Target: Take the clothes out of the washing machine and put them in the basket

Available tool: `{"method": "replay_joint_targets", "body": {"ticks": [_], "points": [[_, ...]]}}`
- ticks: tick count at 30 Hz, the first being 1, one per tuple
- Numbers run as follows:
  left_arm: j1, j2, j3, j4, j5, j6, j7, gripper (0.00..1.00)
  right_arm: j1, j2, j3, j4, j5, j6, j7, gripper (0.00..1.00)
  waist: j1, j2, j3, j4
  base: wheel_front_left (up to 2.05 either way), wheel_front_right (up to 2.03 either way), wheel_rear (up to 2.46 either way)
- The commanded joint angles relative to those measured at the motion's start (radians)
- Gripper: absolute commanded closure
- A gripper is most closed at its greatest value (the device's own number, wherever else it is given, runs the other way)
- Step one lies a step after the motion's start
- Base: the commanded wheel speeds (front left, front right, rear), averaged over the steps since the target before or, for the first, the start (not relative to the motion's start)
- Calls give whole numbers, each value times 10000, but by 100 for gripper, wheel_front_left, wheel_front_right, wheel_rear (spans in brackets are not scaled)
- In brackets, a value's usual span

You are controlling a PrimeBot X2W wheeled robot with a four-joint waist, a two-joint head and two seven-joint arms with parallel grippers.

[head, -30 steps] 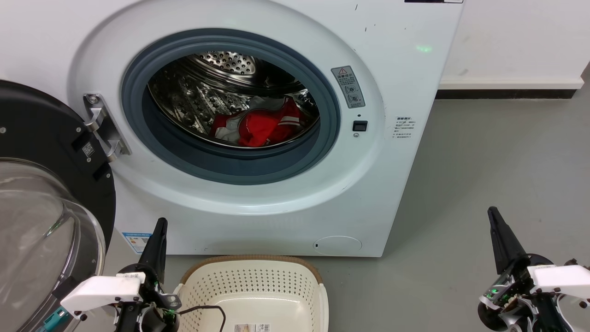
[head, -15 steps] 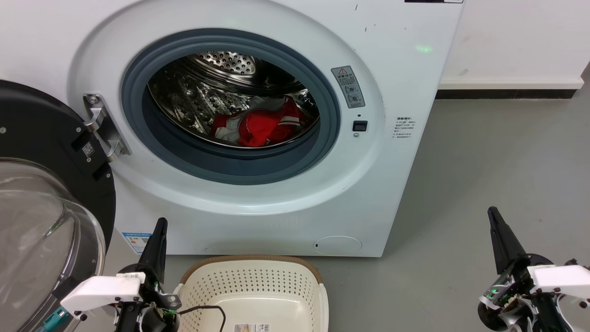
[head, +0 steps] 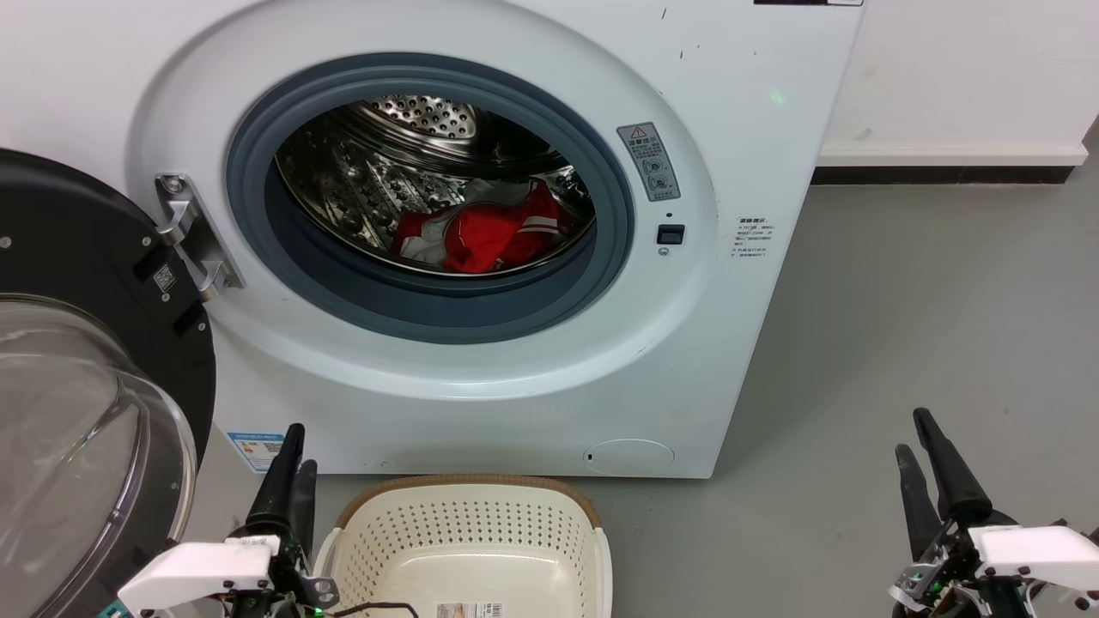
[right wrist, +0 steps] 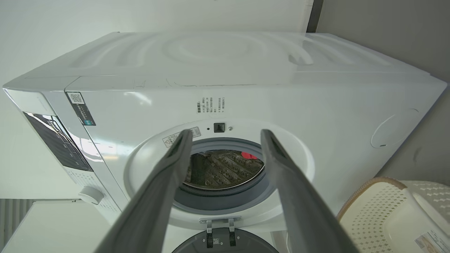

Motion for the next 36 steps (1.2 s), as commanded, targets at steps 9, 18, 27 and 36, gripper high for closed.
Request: {"method": "replay_joint_targets", "body": {"ticks": [9,18,27,36], "points": [[-49,21,-15,-821,1800,316,-483,0,-21,-12,-2,-646,-1847,0,-481,0,0,0,21,1,0,0,0],[101,24,-256,-1319,3620,785,-871,0,150,-13,163,-1272,-4098,0,-870,0,0,0,39,12,0,0,0],[258,27,-501,-1675,5255,1154,-1221,0,343,-14,377,-1765,-6145,0,-1227,0,0,0,50,17,0,0,0],[447,29,-690,-1933,6713,1395,-1545,0,547,-14,577,-2148,-8137,0,-1550,0,0,0,34,22,0,0,0]]}}
